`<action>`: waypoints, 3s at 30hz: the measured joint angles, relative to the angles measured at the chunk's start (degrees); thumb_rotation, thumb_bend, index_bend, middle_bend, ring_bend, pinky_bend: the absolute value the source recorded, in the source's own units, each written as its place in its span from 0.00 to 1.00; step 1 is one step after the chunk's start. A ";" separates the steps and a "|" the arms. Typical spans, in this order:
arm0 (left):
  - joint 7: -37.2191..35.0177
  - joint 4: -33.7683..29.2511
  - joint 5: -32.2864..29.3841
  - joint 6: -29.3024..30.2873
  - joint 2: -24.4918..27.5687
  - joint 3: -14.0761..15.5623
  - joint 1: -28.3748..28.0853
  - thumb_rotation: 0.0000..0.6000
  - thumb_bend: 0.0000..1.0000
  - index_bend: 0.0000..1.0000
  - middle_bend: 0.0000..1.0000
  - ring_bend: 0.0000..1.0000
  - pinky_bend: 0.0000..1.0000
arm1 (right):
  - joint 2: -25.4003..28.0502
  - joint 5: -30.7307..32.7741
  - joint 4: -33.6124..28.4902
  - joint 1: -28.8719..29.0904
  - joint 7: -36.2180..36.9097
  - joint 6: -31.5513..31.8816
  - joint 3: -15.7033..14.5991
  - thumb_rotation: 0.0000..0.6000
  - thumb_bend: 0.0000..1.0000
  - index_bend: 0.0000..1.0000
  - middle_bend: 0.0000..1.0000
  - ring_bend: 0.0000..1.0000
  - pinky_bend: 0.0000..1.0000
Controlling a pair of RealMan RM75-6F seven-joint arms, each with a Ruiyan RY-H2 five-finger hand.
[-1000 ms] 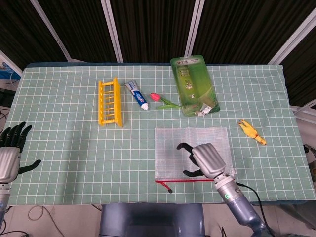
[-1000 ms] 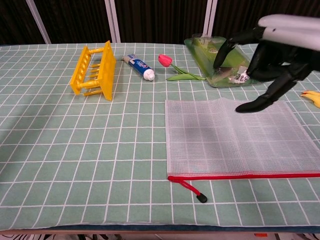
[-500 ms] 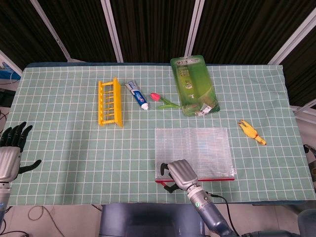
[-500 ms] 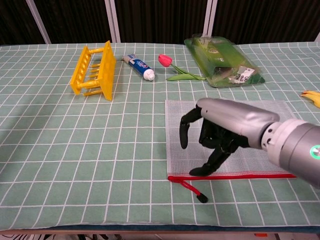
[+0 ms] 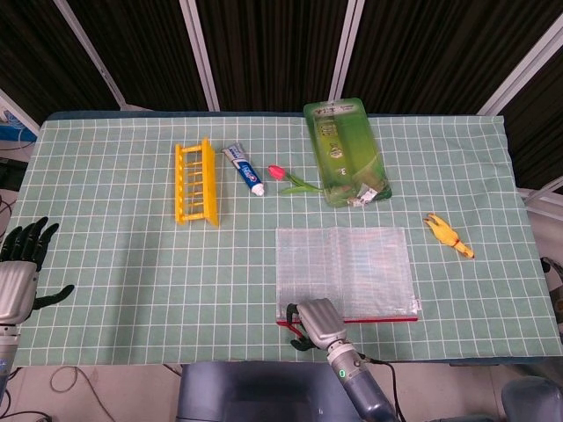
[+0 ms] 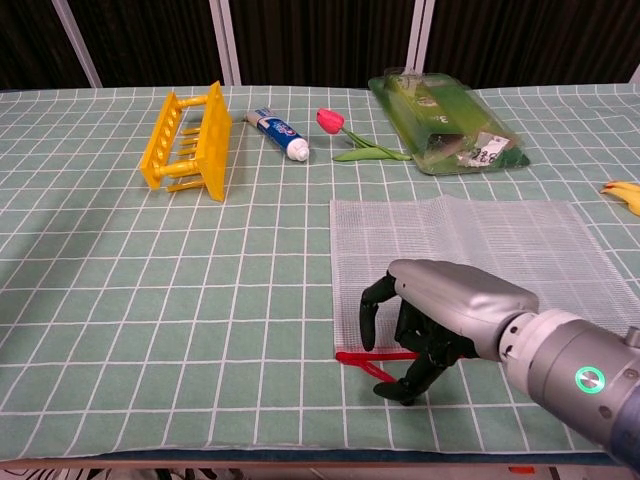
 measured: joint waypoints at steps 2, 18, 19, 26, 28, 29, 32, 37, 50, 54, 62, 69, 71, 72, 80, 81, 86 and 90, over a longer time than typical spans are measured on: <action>-0.08 0.01 0.02 -0.01 -0.01 0.02 0.00 1.00 0.00 0.00 0.00 0.00 0.00 | -0.46 0.04 0.63 -0.23 0.21 0.23 -0.21 1.00 0.29 0.53 1.00 1.00 1.00; -0.11 -0.07 -0.04 -0.01 0.01 0.01 -0.04 1.00 0.00 0.00 0.00 0.00 0.00 | -1.71 0.81 3.09 -1.33 1.09 0.86 -0.43 1.00 0.33 0.55 1.00 1.00 1.00; -0.11 -0.06 -0.05 -0.03 0.00 0.02 -0.04 1.00 0.00 0.00 0.00 0.00 0.00 | -1.82 0.82 3.21 -1.39 1.18 0.87 -0.41 1.00 0.33 0.55 1.00 1.00 1.00; -0.05 -0.02 -0.07 -0.02 -0.02 0.02 -0.06 1.00 0.00 0.00 0.00 0.00 0.00 | -2.30 1.26 4.02 -1.84 1.46 0.95 -0.46 1.00 0.33 0.55 1.00 1.00 1.00; -0.06 -0.02 -0.05 0.00 -0.02 0.02 -0.06 1.00 0.00 0.00 0.00 0.00 0.00 | -2.38 1.43 4.24 -1.98 1.62 0.96 -0.42 1.00 0.34 0.55 1.00 1.00 1.00; -0.08 -0.02 -0.06 0.03 -0.02 0.02 -0.05 1.00 0.00 0.00 0.00 0.00 0.00 | -2.40 1.47 4.31 -2.02 1.66 0.95 -0.40 1.00 0.34 0.55 1.00 1.00 1.00; -0.09 -0.04 -0.07 0.00 -0.01 0.03 -0.04 1.00 0.00 0.00 0.00 0.00 0.00 | -2.40 1.60 4.54 -2.18 1.78 0.93 -0.36 1.00 0.35 0.55 1.00 1.00 1.00; -0.23 -0.18 -0.16 -0.10 0.07 0.04 -0.05 1.00 0.00 0.00 0.00 0.00 0.00 | -2.42 1.83 4.65 -2.41 1.80 0.98 -0.34 1.00 0.38 0.55 1.00 1.00 1.00; -0.40 -0.14 -0.14 -0.08 0.10 0.03 -0.07 1.00 0.00 0.00 0.00 0.00 0.00 | -2.42 2.51 4.91 -2.92 1.62 1.02 -0.38 1.00 0.41 0.55 1.00 1.00 1.00; -0.38 -0.16 -0.19 -0.10 0.09 0.02 -0.07 1.00 0.00 0.00 0.00 0.00 0.00 | -2.37 2.59 5.01 -3.05 1.73 0.99 -0.32 1.00 0.43 0.55 1.00 1.00 1.00; -0.29 -0.24 -0.23 -0.08 0.10 0.01 -0.07 1.00 0.00 0.00 0.00 0.00 0.00 | -2.28 2.65 5.16 -3.28 1.92 0.76 -0.42 1.00 0.48 0.55 1.00 1.00 1.00; -0.41 -0.24 -0.21 -0.07 0.13 0.02 -0.06 1.00 0.00 0.00 0.00 0.00 0.00 | -2.18 2.69 5.29 -3.51 1.95 0.67 -0.63 1.00 0.51 0.57 1.00 1.00 1.00; -0.45 -0.26 -0.21 -0.08 0.14 0.01 -0.07 1.00 0.00 0.00 0.00 0.00 0.00 | -2.13 2.64 5.31 -3.59 1.89 0.70 -0.72 1.00 0.51 0.57 1.00 1.00 1.00; -0.47 -0.27 -0.20 -0.09 0.15 0.02 -0.07 1.00 0.00 0.00 0.00 0.00 0.00 | -2.11 2.64 5.30 -3.61 1.88 0.70 -0.75 1.00 0.51 0.58 1.00 1.00 1.00; -0.52 -0.31 -0.13 -0.08 0.20 0.06 -0.07 1.00 0.00 0.00 0.00 0.00 0.00 | -1.85 1.74 4.74 -3.81 2.00 0.94 -0.90 1.00 0.57 0.63 1.00 1.00 1.00; -0.49 -0.31 -0.12 -0.11 0.22 0.08 -0.07 1.00 0.00 0.00 0.00 0.00 0.00 | -1.80 1.50 4.60 -3.82 2.06 1.01 -0.86 1.00 0.58 0.63 1.00 1.00 1.00; -0.34 -0.32 -0.05 -0.21 0.30 0.19 -0.09 1.00 0.00 0.00 0.00 0.00 0.00 | -1.17 -0.68 3.11 -3.79 2.49 1.69 -0.43 1.00 0.61 0.65 1.00 1.00 1.00; -0.16 -0.51 -0.30 -0.44 0.34 0.21 -0.09 1.00 0.00 0.00 0.00 0.00 0.00 | -0.13 -2.35 1.28 -3.59 2.57 2.34 0.33 1.00 0.63 0.65 1.00 1.00 1.00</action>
